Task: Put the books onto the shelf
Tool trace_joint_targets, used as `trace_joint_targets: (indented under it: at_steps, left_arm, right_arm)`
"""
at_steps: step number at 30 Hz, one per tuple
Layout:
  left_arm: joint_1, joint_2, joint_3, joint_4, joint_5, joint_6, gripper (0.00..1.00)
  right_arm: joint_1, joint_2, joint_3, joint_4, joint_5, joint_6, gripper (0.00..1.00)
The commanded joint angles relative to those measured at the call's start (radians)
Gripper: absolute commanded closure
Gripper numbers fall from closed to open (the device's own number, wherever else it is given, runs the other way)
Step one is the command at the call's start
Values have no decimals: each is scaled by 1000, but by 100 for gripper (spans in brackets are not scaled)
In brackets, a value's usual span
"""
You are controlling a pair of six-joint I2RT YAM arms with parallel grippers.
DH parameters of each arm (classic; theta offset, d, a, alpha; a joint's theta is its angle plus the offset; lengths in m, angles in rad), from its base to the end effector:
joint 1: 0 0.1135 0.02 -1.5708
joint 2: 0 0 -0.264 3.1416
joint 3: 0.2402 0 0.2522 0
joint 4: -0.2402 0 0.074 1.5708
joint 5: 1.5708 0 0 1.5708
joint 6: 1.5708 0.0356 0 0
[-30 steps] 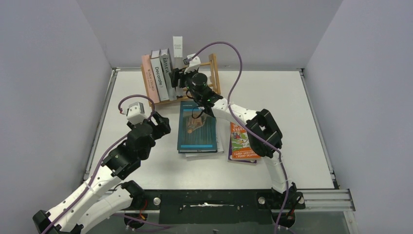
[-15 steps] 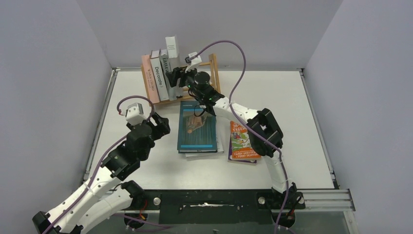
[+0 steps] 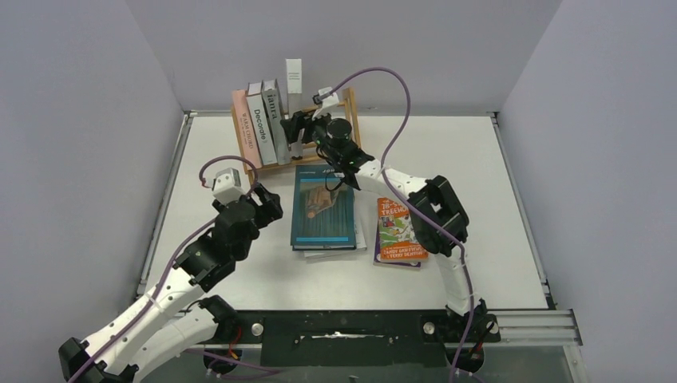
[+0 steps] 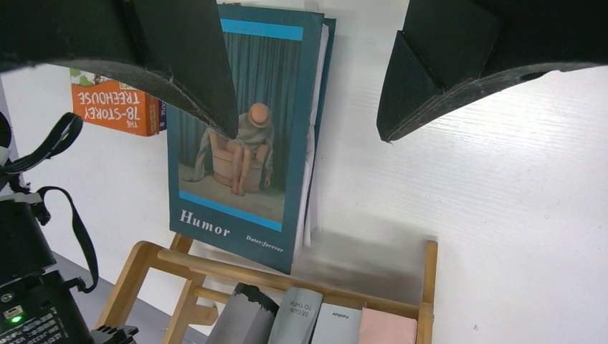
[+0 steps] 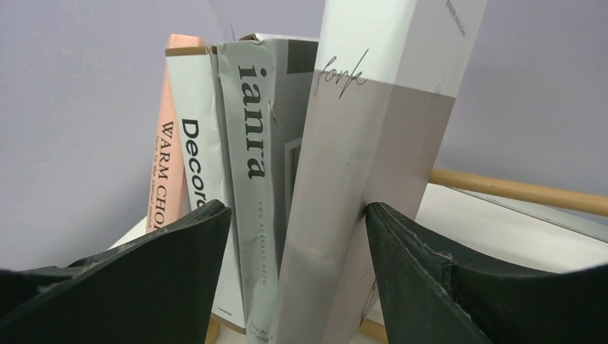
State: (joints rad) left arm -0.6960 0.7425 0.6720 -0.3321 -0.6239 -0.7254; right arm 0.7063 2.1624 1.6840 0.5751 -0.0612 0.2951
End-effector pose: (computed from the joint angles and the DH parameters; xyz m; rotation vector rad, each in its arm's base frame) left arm 0.1428 -0.0922 0.2943 -0.4255 1.8616 -0.3489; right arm 0.3952 0.3400 0.2837 -0.3635 1.4898 0.8517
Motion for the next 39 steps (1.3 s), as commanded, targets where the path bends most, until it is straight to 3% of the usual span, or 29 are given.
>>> trace_joint_targets:
  at_steps: [1,6,17,30,39]
  left_arm:
    - [11,10,18,84,4,-1,29]
    - [10,16,15,89,9,-5,29]
    - [18,28,12,89,13,-5,29]
    - [34,29,-2,96,28,-6,29]
    - [49,36,-11,111,44,-7,29]
  right_arm:
    - [-23,-91,8,91,-38,33,30]
    - [-60,-55,36,118,-99,94,30]
    - [-88,71,237,-43,-125,107,34]
    - [-90,144,315,-136,-119,102,35]
    - [-65,128,280,-144,-128,20,51]
